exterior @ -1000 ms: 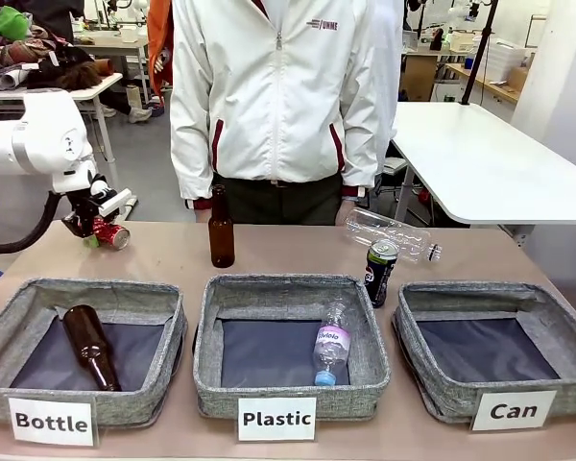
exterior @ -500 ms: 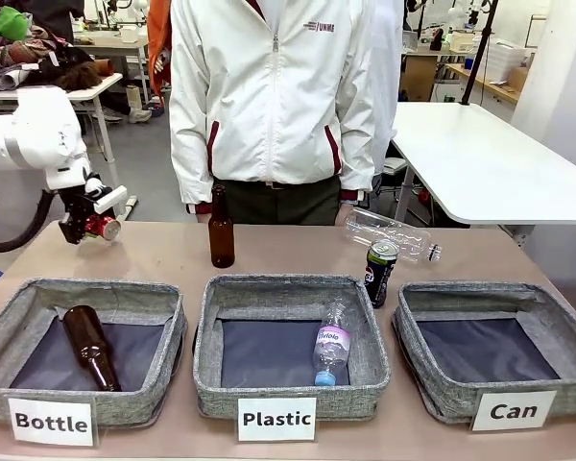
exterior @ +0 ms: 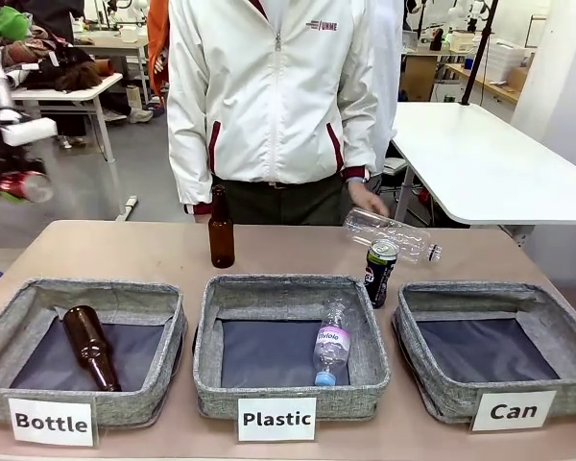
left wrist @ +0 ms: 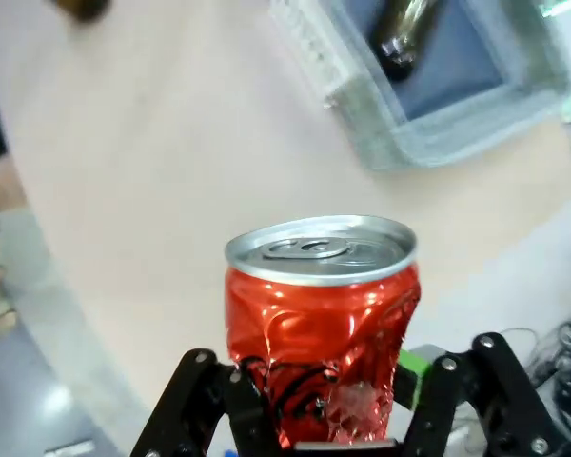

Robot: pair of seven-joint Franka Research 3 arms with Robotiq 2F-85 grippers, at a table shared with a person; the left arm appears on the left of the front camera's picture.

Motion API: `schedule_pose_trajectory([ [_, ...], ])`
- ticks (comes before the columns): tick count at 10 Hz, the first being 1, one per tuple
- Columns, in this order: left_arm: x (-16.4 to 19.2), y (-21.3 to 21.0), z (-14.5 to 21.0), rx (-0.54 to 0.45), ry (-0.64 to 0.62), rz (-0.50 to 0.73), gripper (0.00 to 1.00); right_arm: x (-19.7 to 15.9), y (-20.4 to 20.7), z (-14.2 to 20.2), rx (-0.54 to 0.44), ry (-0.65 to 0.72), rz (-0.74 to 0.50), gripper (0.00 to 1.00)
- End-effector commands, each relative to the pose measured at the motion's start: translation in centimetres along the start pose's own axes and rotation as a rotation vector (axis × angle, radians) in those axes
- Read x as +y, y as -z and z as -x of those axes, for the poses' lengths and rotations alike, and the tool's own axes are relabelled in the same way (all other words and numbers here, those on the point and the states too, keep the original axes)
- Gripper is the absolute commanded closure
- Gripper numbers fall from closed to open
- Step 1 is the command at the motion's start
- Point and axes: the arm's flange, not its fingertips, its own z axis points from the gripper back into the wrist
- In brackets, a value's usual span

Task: Sort the can waste into the basket.
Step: Pick up the can waste from the table and place it in the right Fabric basket.

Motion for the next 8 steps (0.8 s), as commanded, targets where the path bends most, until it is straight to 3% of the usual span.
schedule_pose_trajectory([
  [1, -6.3, 0.7, -2.4, 0.032, -0.003, -0.046, 1.00, 0.0, -0.1, -0.2, -0.013, -0.022, -0.023, 0.00],
  [2, -8.5, 1.6, -3.3, 0.017, 0.064, -0.010, 1.00, 0.0, -0.1, -0.2, -0.013, -0.022, -0.023, 0.00],
  [3, -3.4, -1.4, -0.9, 0.007, -0.007, 0.001, 1.00, 0.0, -0.1, -0.2, -0.013, -0.022, -0.023, 0.00],
  [8, -3.4, -1.4, -0.9, 0.007, -0.007, 0.001, 1.00, 0.0, -0.1, -0.2, -0.013, -0.022, -0.023, 0.00],
])
